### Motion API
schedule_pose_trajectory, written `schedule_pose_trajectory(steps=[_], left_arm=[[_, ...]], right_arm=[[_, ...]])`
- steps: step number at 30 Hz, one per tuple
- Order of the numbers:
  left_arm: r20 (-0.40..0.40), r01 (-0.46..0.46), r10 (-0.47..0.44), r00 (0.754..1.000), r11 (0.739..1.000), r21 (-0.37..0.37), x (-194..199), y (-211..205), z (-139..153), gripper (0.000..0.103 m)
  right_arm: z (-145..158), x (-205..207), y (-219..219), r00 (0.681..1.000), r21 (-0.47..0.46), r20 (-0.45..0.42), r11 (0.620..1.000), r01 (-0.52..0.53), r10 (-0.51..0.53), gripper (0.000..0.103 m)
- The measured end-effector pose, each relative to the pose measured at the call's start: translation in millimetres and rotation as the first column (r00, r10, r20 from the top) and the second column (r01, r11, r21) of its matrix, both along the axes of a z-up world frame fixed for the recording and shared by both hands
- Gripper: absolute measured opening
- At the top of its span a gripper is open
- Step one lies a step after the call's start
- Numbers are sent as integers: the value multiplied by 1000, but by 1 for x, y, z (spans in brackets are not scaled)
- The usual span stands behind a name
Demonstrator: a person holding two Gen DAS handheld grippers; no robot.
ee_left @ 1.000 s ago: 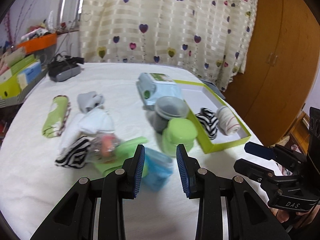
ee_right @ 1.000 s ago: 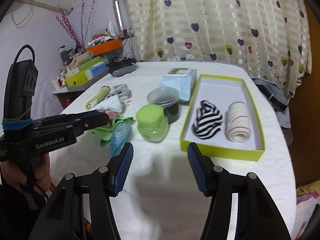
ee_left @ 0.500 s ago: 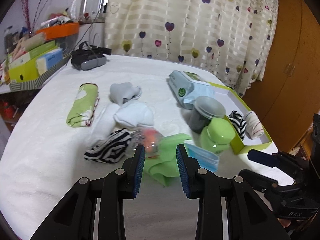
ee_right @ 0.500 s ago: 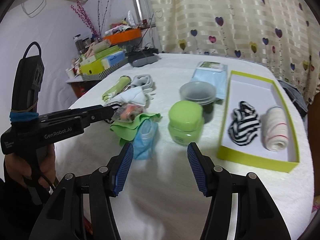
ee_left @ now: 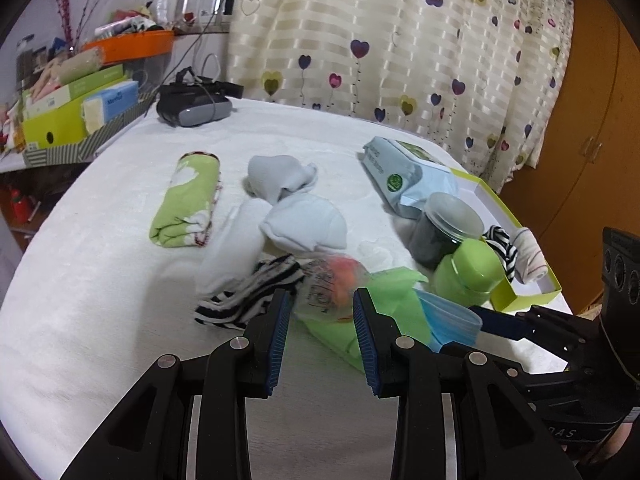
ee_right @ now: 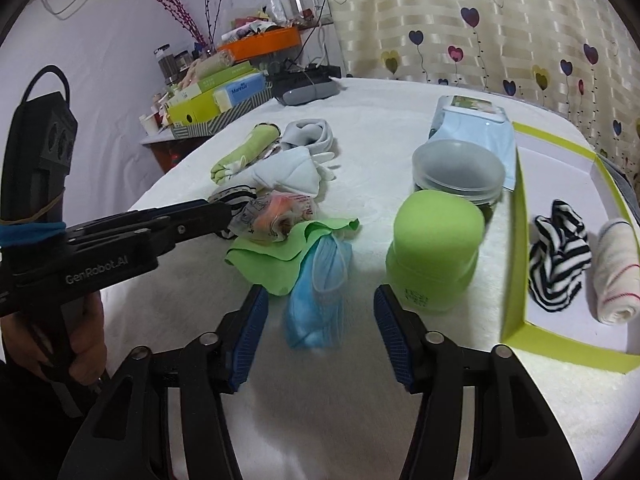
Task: Organize soft objects
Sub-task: 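Move the right tool to the blue face mask and grasp it, then grasp the clear plastic bag with orange item using the left tool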
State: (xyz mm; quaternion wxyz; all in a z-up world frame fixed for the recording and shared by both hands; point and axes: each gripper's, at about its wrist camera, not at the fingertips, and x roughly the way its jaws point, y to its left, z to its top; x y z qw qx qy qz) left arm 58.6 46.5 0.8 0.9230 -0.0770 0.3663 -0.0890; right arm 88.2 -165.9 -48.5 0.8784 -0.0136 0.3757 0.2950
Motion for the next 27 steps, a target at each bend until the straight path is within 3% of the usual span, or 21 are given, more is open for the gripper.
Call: schedule_pose_trajectory(steps=[4,6,9,23,27], left_arm=[[11,-31,31,999,999,6,3,11,1,36],[6,-49,49,999,999,5,6,18,-1,36],[-1,-70,70,998,998,7,10,25,-3,36],[-15,-120,121,993,992,29,19,37,-11,38],[8,-31,31,999,1000,-2,17,16,-5,42]], right_arm=[[-2,4,3,1000,-1,-9,1000,0,0,43],[-4,6,4,1000,-6,-13,1000,2,-2,27],[-5,6,5,1000,-20,-9,1000,-3,3,19],[2,-6,-18,1000,-8,9,1000,22,-22,17],[3,-7,-22,999,-3,11,1000,31,-31,17]])
